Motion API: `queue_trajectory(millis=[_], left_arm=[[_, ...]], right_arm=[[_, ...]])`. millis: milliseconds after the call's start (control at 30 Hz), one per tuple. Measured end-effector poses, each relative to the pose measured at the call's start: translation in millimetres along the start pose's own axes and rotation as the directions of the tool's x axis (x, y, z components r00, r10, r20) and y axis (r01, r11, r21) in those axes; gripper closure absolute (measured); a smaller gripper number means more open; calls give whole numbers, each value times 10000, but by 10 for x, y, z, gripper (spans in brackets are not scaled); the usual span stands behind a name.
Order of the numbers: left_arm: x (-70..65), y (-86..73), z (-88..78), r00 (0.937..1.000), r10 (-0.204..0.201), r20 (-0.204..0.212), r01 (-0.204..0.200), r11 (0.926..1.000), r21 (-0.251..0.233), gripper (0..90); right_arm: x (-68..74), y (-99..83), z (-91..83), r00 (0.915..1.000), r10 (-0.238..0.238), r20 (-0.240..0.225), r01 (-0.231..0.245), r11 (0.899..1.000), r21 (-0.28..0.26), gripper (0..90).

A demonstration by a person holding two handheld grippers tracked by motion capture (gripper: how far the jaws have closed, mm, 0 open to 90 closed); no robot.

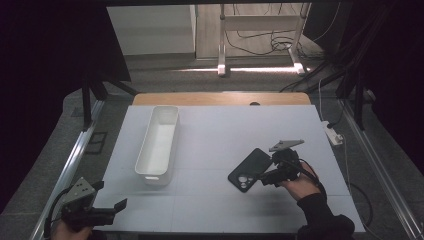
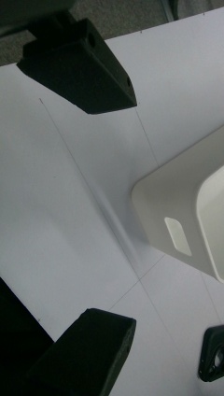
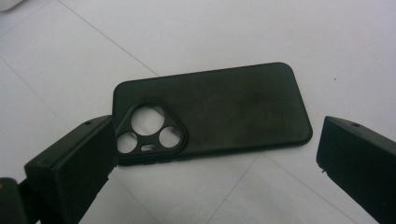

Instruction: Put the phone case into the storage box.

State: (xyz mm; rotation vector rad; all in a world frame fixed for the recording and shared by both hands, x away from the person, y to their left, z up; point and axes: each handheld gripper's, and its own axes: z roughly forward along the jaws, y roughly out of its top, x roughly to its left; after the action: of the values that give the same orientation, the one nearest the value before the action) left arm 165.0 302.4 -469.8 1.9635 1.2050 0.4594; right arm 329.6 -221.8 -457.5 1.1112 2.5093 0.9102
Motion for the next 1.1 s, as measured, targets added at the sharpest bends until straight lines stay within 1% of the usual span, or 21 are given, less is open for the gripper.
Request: queue_trajectory(millis=[267, 400, 467, 567, 667, 700, 733, 767, 833, 933, 967, 1033, 1067, 1100], left_arm=[[1, 0, 1, 10000, 8, 9, -8, 10000, -2, 11], [1, 0, 1, 10000, 9, 14, -9, 10000, 1, 10], [1, -1, 2, 10000, 4, 31, -4, 10000, 0, 11], [2, -1, 1, 10000, 10, 22, -10, 10000, -5, 11], [1, 0, 2, 10000, 25, 31, -25, 10000, 8, 11], [1, 0, 2, 10000, 27, 36, -27, 10000, 8, 11], [1, 0, 2, 10000, 27, 38, -27, 10000, 8, 11], [3, 1, 2, 10000, 26, 50, -26, 10000, 18, 11], [4, 1, 1, 10000, 26, 55, -26, 10000, 17, 11], [4, 0, 1, 10000, 25, 64, -25, 10000, 14, 11], [4, 0, 1, 10000, 29, 65, -29, 10000, 14, 11], [4, 1, 2, 10000, 34, 68, -34, 10000, 19, 11], [3, 1, 2, 10000, 34, 69, -34, 10000, 21, 11], [3, 1, 2, 10000, 37, 71, -37, 10000, 21, 11]], right_arm=[[-13, 128, 123, 9999, -135, 103, 133, 9997, 182, 0], [-6, 182, 174, 9999, -91, 67, 89, 9995, 307, 0], [6, 224, 226, 9997, -243, 71, 240, 9988, 417, 0], [20, 243, 262, 9996, -266, 131, 259, 9983, 518, 0], [35, 263, 317, 9983, -572, 86, 564, 9955, 767, 0], [39, 272, 334, 9986, -498, 159, 484, 9957, 788, 0], [40, 279, 345, 9990, -441, 118, 430, 9954, 858, 0], [41, 286, 355, 9989, -460, 59, 452, 9942, 974, 0], [45, 291, 362, 9989, -473, 77, 462, 9938, 1015, 0], [28, 316, 373, 9997, -233, 28, 228, 9922, 1223, 162], [22, 322, 370, 9997, -227, 37, 220, 9912, 1309, 258], [15, 327, 370, 9997, -209, -84, 219, 9904, 1366, 374], [9, 331, 372, 9997, -177, -144, 195, 9898, 1412, 472], [3, 333, 372, 9993, -166, -323, 211, 9891, 1458, 541]])
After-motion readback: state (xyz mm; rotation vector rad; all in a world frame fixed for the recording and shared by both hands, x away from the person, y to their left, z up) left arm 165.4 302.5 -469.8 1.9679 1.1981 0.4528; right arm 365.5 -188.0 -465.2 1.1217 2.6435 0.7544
